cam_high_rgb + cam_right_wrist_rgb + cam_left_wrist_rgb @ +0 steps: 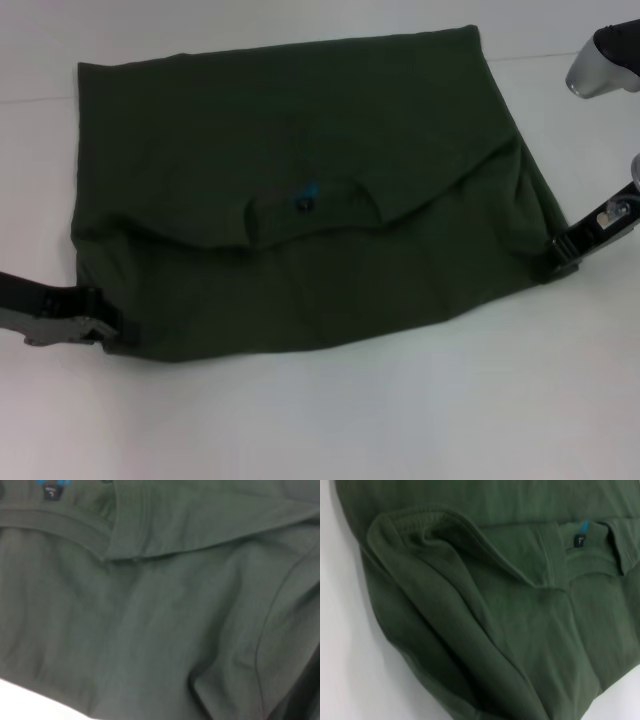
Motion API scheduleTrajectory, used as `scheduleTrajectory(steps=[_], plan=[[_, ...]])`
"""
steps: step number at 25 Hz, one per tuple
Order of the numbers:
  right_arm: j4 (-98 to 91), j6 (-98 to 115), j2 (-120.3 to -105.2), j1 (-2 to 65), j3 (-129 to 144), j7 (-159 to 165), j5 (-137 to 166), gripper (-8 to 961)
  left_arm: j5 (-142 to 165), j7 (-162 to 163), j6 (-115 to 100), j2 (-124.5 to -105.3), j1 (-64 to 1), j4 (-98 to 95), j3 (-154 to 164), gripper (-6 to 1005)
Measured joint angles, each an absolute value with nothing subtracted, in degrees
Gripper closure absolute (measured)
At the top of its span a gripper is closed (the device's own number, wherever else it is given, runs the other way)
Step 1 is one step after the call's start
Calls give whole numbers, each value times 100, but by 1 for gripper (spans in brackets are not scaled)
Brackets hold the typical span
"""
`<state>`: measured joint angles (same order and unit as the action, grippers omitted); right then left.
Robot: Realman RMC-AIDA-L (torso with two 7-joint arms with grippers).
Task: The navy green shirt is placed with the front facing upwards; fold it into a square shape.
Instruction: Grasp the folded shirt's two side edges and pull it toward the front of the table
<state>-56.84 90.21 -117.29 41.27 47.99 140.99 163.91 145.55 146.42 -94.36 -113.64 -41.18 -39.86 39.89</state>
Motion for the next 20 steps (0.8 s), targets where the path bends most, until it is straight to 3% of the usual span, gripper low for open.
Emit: scheduleTrajectory(steps=[12,20], plan=[[-6157,10208,-11920,3945,4791,14044,16356,893,14996,14677,-9976,-11345,-4078,-4193,3975,971],[-6232,10374,-11914,3861,4797,13986,16386,892,15018,14668,-10259,-11347,-4007,-4268,3914,972]])
